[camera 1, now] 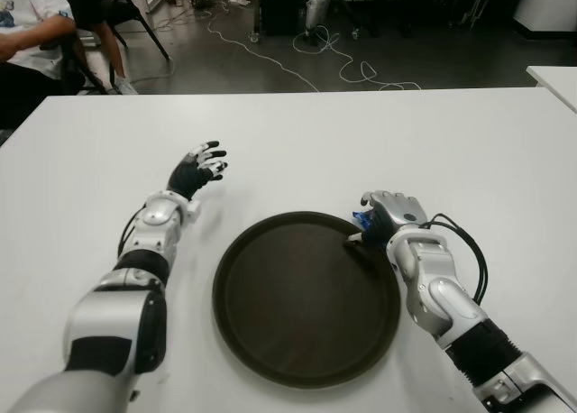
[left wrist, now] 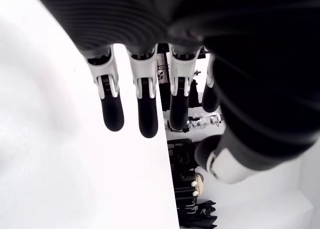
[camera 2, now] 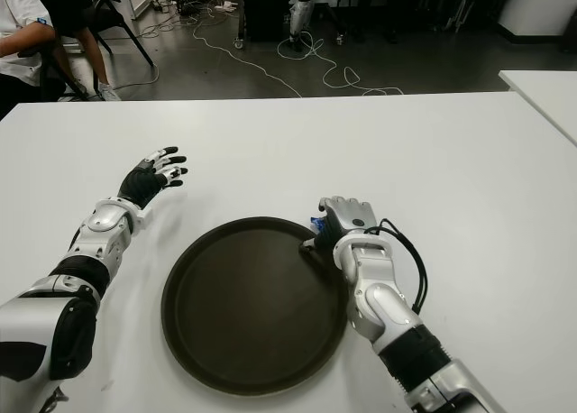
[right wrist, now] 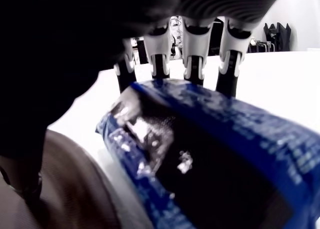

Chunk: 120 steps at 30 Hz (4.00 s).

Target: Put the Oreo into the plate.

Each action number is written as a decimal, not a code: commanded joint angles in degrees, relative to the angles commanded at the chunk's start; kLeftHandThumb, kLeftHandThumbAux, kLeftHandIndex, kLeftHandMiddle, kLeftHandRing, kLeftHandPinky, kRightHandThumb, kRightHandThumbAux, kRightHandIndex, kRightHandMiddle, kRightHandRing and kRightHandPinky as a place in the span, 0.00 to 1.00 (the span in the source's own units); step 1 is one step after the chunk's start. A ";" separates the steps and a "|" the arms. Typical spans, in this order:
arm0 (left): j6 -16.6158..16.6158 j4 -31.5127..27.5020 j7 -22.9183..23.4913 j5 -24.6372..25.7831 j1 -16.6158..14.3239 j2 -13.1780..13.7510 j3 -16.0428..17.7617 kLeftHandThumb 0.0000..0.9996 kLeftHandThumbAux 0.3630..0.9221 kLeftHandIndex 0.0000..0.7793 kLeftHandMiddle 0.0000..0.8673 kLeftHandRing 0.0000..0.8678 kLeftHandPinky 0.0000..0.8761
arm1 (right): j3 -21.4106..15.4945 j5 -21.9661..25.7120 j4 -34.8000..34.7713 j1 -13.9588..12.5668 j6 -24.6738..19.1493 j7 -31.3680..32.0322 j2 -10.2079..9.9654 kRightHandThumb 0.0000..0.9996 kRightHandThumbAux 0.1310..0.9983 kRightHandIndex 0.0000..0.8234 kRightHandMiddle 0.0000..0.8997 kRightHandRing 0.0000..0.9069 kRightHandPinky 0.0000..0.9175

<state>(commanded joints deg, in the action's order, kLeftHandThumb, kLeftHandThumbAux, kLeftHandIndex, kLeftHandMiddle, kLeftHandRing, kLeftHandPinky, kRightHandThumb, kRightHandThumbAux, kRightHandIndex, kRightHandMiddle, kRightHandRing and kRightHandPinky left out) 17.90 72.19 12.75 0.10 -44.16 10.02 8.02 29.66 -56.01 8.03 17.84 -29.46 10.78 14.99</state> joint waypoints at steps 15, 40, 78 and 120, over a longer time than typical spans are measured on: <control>-0.09 -0.21 -0.48 -0.34 0.15 0.15 -0.27 0.06 0.66 0.19 0.23 0.24 0.26 | 0.19 -0.15 -0.63 -0.24 -0.53 0.65 -0.10 0.00 0.50 0.33 0.33 0.39 0.44; -0.31 -0.12 -0.41 -0.45 0.03 0.30 -0.30 0.04 0.65 0.19 0.23 0.24 0.26 | -3.25 -0.15 -5.56 -1.31 -2.31 -2.33 0.86 0.00 0.52 0.35 0.35 0.39 0.42; -0.93 -0.23 -0.63 -0.33 -0.10 0.12 -0.28 0.04 0.64 0.19 0.23 0.24 0.26 | -6.59 -1.34 -9.08 -1.88 -3.58 -1.68 2.21 0.00 0.51 0.33 0.31 0.31 0.28; -0.59 -0.16 -0.38 -0.59 -0.01 0.26 -0.53 0.03 0.62 0.17 0.23 0.23 0.24 | -8.13 0.22 -1.21 0.52 -1.28 -3.57 1.74 0.00 0.54 0.30 0.26 0.26 0.23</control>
<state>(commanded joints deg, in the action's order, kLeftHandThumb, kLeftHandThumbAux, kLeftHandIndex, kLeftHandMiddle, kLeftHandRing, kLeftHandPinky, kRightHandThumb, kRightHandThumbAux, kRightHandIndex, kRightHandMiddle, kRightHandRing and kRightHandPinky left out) 17.31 72.03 12.37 -0.49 -44.17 10.28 7.49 21.52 -55.80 6.82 18.35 -30.74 7.21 16.74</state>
